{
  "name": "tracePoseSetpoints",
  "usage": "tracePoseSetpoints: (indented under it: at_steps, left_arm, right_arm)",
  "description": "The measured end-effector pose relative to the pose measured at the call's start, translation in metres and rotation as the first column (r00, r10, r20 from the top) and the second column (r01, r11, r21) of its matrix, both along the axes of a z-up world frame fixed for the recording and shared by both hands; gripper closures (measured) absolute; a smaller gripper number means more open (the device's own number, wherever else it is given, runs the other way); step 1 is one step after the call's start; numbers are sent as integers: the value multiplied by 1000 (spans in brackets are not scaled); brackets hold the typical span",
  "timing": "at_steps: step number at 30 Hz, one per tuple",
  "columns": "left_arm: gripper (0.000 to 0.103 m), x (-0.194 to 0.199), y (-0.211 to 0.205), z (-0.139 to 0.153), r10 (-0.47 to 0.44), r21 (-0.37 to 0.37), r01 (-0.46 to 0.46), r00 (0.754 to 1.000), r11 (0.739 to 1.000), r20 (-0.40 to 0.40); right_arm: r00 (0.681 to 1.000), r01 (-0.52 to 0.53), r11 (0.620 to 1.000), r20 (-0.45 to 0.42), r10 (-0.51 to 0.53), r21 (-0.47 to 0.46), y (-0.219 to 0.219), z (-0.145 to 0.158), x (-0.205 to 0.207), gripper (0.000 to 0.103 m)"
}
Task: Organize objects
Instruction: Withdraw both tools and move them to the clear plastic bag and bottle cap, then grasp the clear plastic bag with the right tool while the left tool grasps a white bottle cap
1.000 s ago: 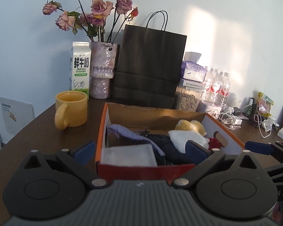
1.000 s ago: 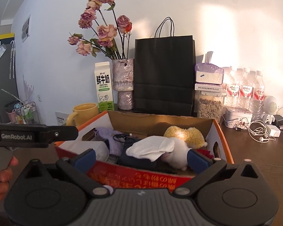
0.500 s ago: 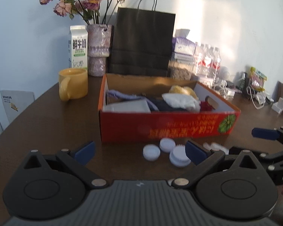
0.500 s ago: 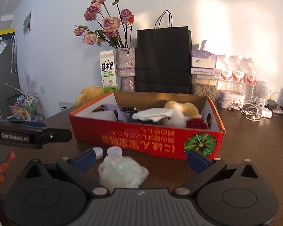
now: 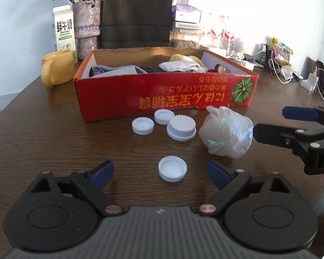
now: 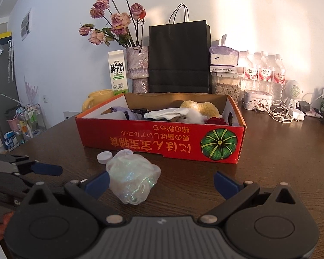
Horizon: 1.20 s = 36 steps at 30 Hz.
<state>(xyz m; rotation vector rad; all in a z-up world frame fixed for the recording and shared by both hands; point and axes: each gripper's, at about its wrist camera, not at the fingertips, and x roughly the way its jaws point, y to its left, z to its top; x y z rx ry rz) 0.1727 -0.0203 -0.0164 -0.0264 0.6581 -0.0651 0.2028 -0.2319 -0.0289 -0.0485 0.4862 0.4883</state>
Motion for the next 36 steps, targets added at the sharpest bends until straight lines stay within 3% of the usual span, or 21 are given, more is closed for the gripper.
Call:
tracePoseSetpoints:
  at_steps: [2,5,7,8,36]
  left_arm:
    - [13,0,-2,-1,0,-2,0,1000,1000,0]
    - [29,1,-3,-3,-11,-10,11,1000,1000,-2]
    - [49,0,-5,-4,-19,-5,19,1000,1000,14]
    - [75,-1,-5,-4,-31,-10,31,999,999,20]
    - [74,-9,30,14,26,-78,-19,996,997,89]
  right_arm:
    - [1000,-1,1000,-1,1,0,0,0,0,0]
    - [1000,-2,1000,-1,2,0,0,0,-1,0]
    - [1000,-2,1000,-3,2,-1,1,0,-1,0]
    - [1000,-2,1000,-4,2,-2,1,-1,-1,0]
    - [997,-75,993,-43,71,-91,49,-12,21,0]
